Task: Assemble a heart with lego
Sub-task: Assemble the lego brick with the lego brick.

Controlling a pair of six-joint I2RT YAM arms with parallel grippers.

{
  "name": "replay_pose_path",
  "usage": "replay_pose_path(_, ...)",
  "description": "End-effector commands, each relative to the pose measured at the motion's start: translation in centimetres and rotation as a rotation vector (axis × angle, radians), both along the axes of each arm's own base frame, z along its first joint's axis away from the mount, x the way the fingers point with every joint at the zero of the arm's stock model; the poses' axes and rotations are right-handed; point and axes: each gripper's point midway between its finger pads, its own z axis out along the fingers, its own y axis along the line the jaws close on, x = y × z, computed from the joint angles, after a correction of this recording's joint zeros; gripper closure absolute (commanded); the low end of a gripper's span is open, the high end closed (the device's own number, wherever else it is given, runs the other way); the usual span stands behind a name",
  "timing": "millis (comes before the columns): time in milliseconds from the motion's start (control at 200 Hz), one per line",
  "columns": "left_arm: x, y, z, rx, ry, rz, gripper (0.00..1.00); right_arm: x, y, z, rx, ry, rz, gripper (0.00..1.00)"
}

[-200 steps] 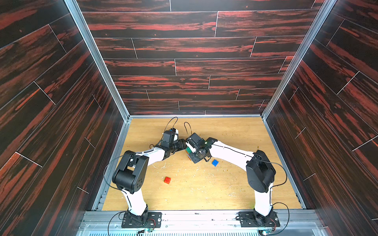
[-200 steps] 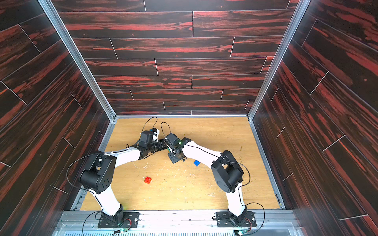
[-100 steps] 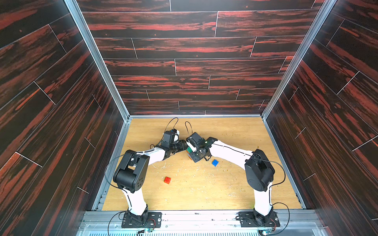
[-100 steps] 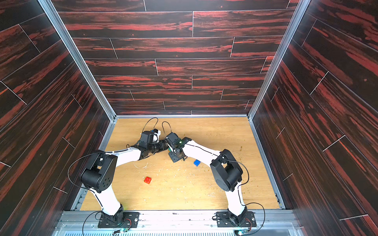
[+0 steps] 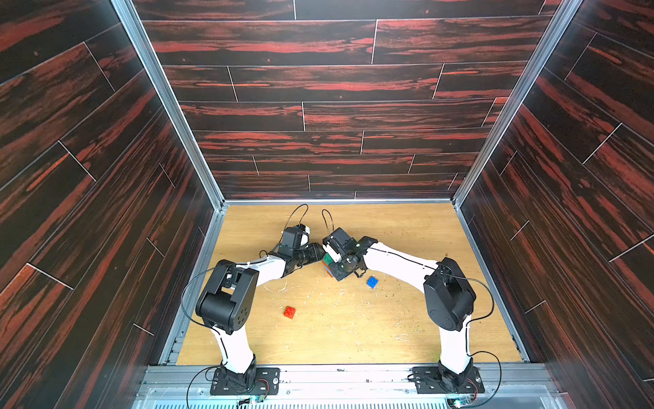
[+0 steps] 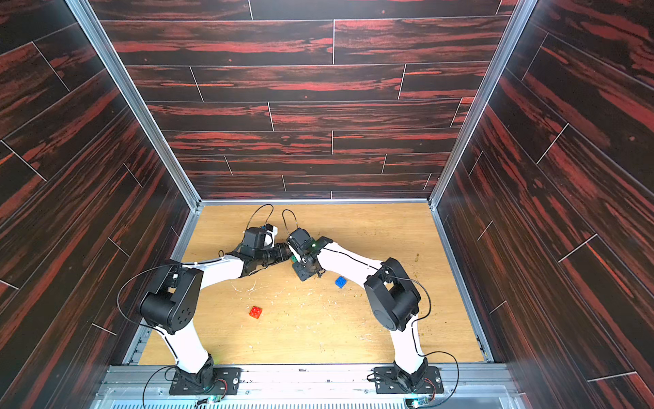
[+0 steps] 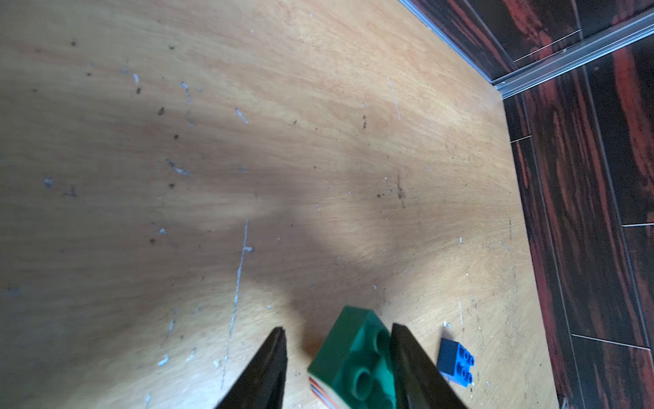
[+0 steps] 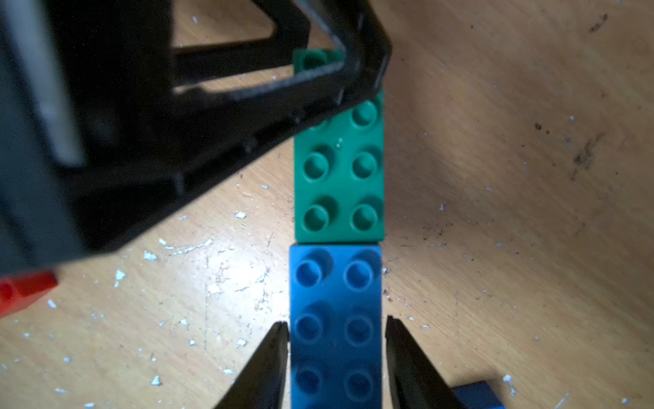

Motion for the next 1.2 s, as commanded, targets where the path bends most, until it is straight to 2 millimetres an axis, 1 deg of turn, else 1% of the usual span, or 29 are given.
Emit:
replay_pose_path(0,-0.6,0.6,0.0,0.021,0.017,0.005,0.49,-0.2,-0.3,0.6,-0.003,0.005,0.003,0.43)
replay_pose_path(60,-0.6,0.6,0.1,0.022,0.016,0.006,0.49,-0.2,-0.2,1.2,0.011,0.003,0.003,0.39)
replay_pose_path(135,-0.7,0.6,0.2,0.019,0.015,0.005,0.49,-0.2,0.5,2.7,0.082,0.004,0.011,0.36)
replay_pose_path(210,-0.7,0.5,0.5,0.009,0.009,0.003,0.49,0.4,0.4,3.7,0.106,-0.011,-0.004,0.33)
replay_pose_path(261,-0.7,0.5,0.7,0.005,0.008,0.004,0.49,0.7,0.0,3.7,0.096,-0.016,-0.014,0.33)
replay_pose_path(301,-0.7,0.4,0.8,0.001,0.006,0.003,0.49,0.8,-0.4,3.3,0.075,-0.014,-0.026,0.33)
replay_pose_path(416,-0.8,0.3,1.3,-0.009,-0.001,-0.005,0.49,0.6,-1.0,2.6,0.055,-0.004,-0.033,0.35)
replay_pose_path(656,-1.3,0.1,1.1,0.001,0.002,-0.019,0.49,1.2,-1.0,4.4,0.122,-0.022,-0.051,0.32)
replay_pose_path(711,-1.3,0.1,1.0,0.008,0.004,-0.019,0.49,1.6,-1.5,4.2,0.114,-0.023,-0.068,0.32)
replay_pose_path(867,-1.4,0.0,1.0,0.014,0.004,-0.022,0.49,2.0,-3.1,2.9,0.069,-0.015,-0.104,0.32)
replay_pose_path(1012,-1.6,-0.3,1.0,0.028,0.004,-0.035,0.49,2.2,-3.3,2.2,0.046,-0.007,-0.109,0.33)
replay_pose_path(1132,-1.7,-0.4,0.8,0.040,0.008,-0.037,0.49,2.4,-3.9,1.1,0.004,-0.002,-0.121,0.33)
replay_pose_path(1197,-1.8,-0.4,0.7,0.052,0.009,-0.040,0.49,2.2,-3.8,0.6,-0.002,0.009,-0.112,0.34)
